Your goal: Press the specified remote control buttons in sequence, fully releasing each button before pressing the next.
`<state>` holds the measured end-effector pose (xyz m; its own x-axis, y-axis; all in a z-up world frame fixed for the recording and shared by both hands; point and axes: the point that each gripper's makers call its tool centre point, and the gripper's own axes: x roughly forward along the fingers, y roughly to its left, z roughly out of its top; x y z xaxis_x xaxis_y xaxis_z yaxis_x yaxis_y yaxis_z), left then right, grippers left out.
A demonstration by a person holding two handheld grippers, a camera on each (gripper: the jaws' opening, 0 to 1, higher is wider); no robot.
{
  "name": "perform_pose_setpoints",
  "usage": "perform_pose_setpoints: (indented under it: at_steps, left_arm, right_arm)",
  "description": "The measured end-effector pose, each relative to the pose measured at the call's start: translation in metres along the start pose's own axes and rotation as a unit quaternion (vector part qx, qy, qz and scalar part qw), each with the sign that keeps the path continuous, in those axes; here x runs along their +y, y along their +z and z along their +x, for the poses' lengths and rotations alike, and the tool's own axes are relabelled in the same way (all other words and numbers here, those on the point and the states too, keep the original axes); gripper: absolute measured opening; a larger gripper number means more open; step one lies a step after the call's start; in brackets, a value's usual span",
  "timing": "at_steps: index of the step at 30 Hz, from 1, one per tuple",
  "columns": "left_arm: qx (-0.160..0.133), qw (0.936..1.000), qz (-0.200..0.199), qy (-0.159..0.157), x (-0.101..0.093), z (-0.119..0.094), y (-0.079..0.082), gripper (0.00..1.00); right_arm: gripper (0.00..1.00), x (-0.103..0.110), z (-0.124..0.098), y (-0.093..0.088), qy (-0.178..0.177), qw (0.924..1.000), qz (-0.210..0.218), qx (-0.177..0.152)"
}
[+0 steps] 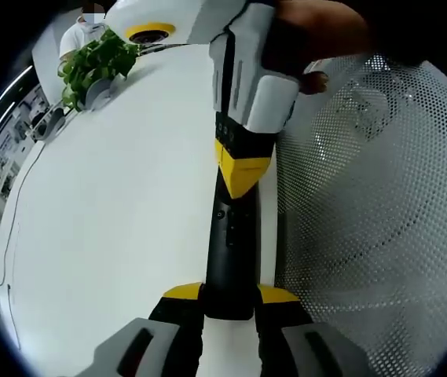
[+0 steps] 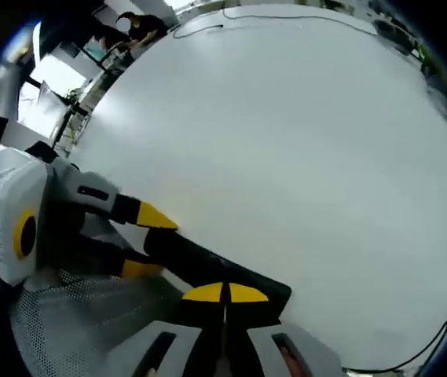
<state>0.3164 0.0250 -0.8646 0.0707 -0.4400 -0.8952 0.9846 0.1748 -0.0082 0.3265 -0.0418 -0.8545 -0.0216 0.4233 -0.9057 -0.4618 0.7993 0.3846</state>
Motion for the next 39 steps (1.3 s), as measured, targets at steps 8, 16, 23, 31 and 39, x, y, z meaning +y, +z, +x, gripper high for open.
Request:
perform_pose_setpoints:
  at_steps: [8, 16, 23, 31, 39]
  left_arm:
    - [-0.001, 1.0000, 0.000, 0.000, 0.000, 0.000, 0.000, 0.25]
    - [0.000, 1.0000, 0.000, 0.000, 0.000, 0.000, 0.000, 0.25]
    - [0.001, 1.0000, 0.002, 0.000, 0.000, 0.000, 0.000, 0.25]
    - [0.004, 1.0000, 0.000, -0.002, 0.000, 0.001, 0.001, 0.25]
    - [0.004, 1.0000, 0.003, -0.002, 0.000, 0.001, 0.001, 0.25]
  right_arm:
    - [0.00, 0.000, -0.003, -0.007, -0.003, 0.9997, 0.016, 0.020]
    - [0.00, 0.001, -0.001, -0.009, -0.003, 0.9996, 0.012, 0.027]
    - [0.00, 0.002, 0.001, -0.011, -0.006, 0.9996, 0.007, 0.026]
    - [0.00, 0.001, 0.003, -0.010, -0.022, 0.9989, -0.032, 0.027]
    - [0.00, 0.000, 0.002, -0.010, -0.019, 0.9993, -0.022, 0.025]
